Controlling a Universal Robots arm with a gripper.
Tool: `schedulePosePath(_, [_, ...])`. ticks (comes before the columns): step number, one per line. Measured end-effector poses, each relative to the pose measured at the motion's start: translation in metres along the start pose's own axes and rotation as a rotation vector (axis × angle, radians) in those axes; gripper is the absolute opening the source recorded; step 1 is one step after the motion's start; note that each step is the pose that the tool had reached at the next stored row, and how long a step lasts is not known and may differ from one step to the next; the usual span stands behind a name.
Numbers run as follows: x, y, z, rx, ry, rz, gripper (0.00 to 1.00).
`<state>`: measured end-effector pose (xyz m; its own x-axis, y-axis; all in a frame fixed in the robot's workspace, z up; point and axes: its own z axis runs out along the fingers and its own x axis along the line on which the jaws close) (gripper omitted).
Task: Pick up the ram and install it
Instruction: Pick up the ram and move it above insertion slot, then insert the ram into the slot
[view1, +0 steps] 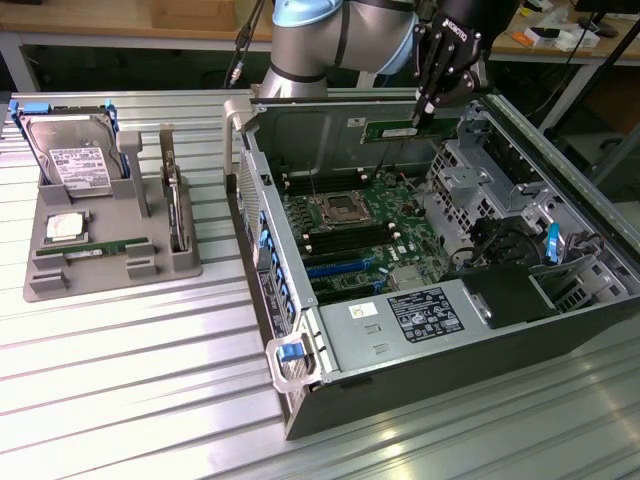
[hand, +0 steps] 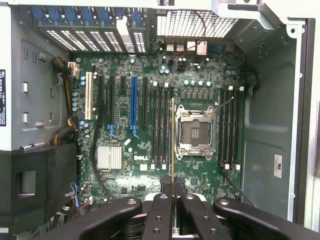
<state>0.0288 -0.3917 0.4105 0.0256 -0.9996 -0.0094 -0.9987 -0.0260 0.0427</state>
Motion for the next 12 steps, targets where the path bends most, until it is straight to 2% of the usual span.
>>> schedulePosePath(12, [0.0,-0.0002,0.0037,0.0,0.0,0.0,0.12])
